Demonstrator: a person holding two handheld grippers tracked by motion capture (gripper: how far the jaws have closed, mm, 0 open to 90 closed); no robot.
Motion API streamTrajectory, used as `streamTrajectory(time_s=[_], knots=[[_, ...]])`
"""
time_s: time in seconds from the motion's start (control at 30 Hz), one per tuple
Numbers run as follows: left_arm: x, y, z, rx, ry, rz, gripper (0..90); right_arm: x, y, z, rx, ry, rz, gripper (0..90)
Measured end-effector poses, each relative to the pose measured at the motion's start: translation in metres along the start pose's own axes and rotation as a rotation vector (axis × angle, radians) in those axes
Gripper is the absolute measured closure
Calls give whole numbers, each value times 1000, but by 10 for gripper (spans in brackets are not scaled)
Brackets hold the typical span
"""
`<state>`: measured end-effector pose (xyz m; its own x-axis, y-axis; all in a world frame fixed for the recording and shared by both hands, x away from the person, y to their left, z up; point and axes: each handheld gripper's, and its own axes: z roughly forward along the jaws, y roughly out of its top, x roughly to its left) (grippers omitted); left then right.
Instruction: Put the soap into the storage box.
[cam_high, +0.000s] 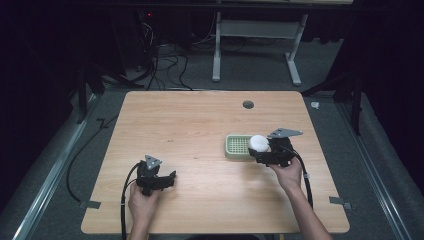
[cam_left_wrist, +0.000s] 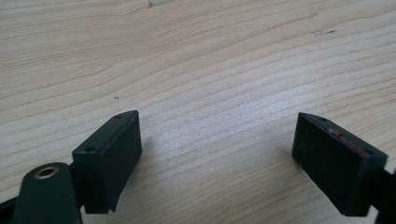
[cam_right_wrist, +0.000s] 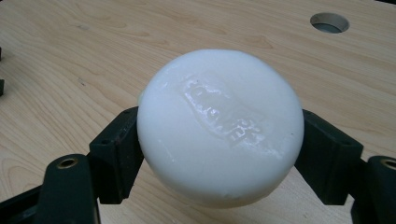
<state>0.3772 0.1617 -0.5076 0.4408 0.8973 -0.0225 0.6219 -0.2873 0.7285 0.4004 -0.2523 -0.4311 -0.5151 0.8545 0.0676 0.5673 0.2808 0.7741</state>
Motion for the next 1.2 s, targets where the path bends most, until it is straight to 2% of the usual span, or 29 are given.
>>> streamTrajectory(time_s=[0.67, 1.2], knots=[[0, 0, 0, -1, 1, 0, 163, 5, 20, 20, 12, 11, -37, 247], [0, 0, 0, -1, 1, 0, 163, 0, 16, 46, 49, -2, -11, 247]])
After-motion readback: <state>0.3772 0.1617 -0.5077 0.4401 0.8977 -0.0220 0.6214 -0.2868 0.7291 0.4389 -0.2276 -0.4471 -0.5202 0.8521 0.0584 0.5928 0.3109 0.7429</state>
